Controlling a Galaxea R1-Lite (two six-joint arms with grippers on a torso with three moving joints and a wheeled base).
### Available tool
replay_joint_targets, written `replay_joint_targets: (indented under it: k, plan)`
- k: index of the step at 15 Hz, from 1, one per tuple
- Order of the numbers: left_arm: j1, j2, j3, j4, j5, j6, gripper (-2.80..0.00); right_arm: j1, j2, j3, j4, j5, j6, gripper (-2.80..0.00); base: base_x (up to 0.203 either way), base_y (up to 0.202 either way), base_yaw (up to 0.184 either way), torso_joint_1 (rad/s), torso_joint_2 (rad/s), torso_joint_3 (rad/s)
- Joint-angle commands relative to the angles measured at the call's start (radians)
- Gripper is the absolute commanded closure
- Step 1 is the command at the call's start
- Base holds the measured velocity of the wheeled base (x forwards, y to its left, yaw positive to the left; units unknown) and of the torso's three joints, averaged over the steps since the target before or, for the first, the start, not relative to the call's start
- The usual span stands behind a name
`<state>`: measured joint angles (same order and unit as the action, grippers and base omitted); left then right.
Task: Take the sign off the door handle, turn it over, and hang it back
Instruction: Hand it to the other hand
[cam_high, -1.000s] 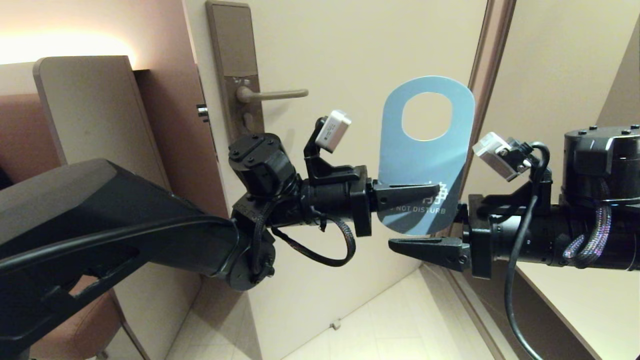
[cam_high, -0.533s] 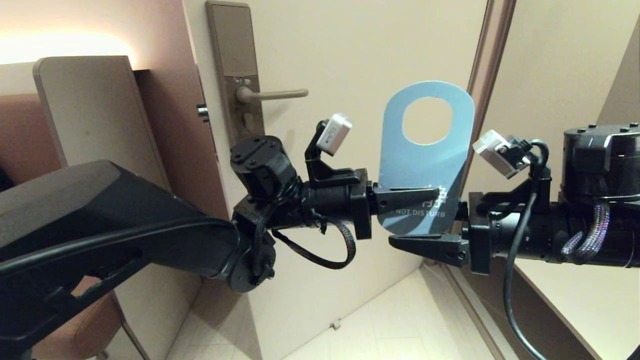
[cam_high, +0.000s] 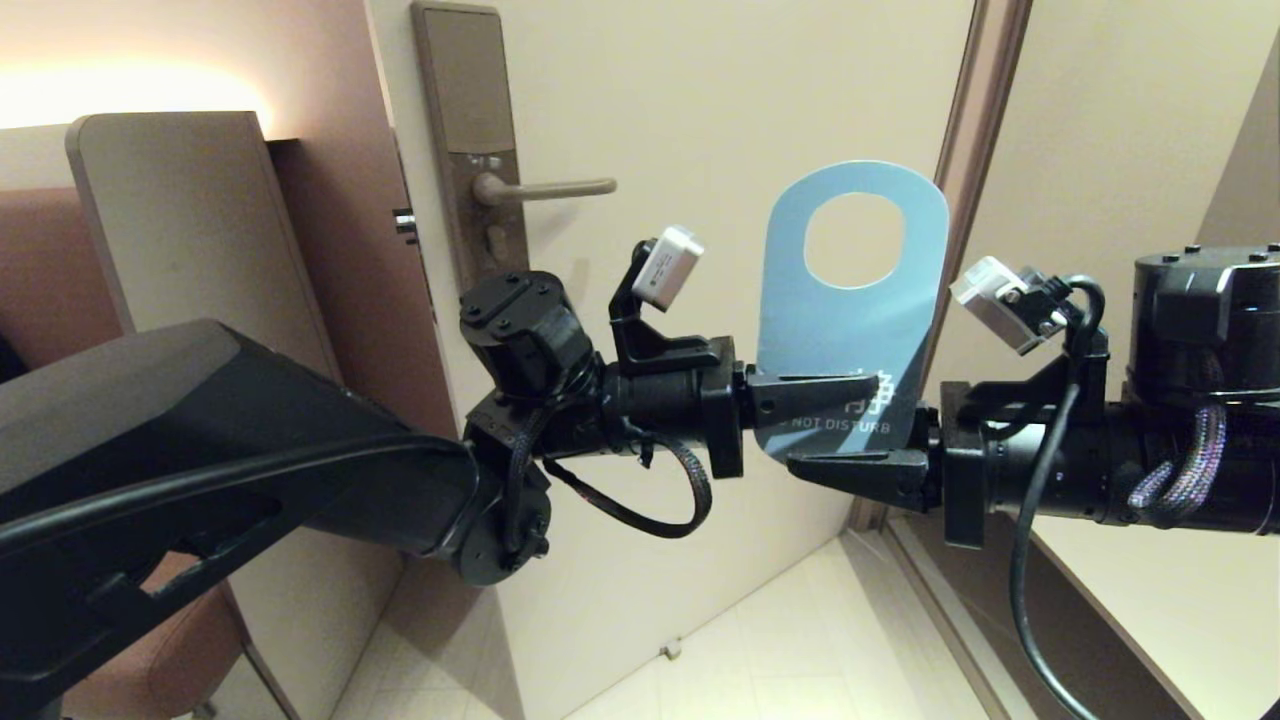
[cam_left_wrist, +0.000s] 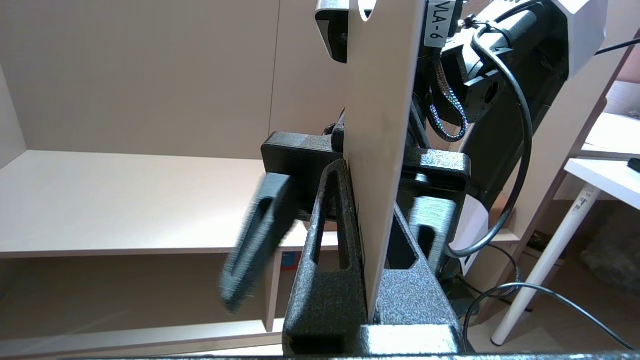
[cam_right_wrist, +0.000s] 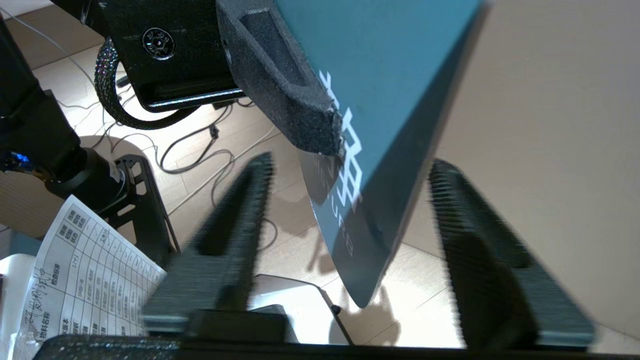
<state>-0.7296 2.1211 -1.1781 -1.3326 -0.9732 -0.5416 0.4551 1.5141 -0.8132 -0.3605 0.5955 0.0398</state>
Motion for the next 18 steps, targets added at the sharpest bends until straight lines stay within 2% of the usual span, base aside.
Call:
replay_joint_targets:
  k: [1, 16, 17, 18]
  plan:
    - [-0.004, -0.001, 0.0, -0.007, -0.005, -0.003, 0.0, 0.0, -0.008, 0.006, -0.002, 0.003, 0.0, 0.0, 0.0, 0.0, 0.0, 0.0, 0.0, 0.0]
    - [-0.019, 0.0, 0.002, -0.008, -0.007, -0.001, 0.0, 0.0, -0.008, 0.025, -0.002, 0.003, -0.001, 0.0, 0.0, 0.0, 0.0, 0.0, 0.0, 0.0]
    - [-0.019, 0.0, 0.008, -0.008, -0.007, 0.001, -1.75, 0.001, -0.008, 0.025, -0.002, 0.003, -0.001, 0.0, 0.0, 0.0, 0.0, 0.0, 0.0, 0.0]
    - [-0.019, -0.001, 0.014, -0.008, -0.007, 0.003, -2.8, 0.001, -0.008, 0.025, -0.002, 0.003, -0.001, 0.0, 0.0, 0.0, 0.0, 0.0, 0.0, 0.0]
